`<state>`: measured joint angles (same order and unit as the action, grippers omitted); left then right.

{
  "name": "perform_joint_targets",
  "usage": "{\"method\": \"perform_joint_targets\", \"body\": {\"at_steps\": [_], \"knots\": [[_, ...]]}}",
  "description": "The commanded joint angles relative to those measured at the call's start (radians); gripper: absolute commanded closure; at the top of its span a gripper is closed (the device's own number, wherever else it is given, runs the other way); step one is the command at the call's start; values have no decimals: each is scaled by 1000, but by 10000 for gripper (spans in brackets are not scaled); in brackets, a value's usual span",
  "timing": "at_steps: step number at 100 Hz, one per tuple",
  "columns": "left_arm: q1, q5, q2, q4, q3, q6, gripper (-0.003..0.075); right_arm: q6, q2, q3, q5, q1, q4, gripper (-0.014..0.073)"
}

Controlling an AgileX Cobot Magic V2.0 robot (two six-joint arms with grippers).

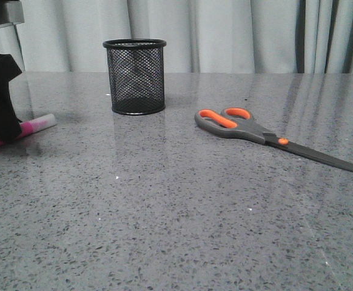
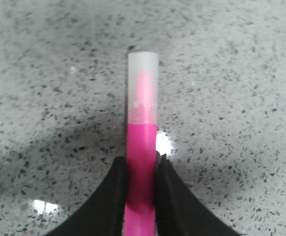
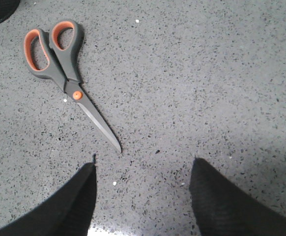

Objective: Put pen and scissors into bin
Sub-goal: 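Lower the left gripper onto the pink highlighter and close on it, then lift the pink highlighter with the left gripper toward the mesh cup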

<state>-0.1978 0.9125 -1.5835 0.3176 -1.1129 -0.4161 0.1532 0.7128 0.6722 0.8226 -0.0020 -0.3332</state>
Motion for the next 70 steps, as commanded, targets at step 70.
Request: {"method": "perform_joint_targets", "body": {"at_steps": [70], "knots": [[-13,-213,194,63,-23,-13,742,9,4,33,-52,-1,-4,214]]}}
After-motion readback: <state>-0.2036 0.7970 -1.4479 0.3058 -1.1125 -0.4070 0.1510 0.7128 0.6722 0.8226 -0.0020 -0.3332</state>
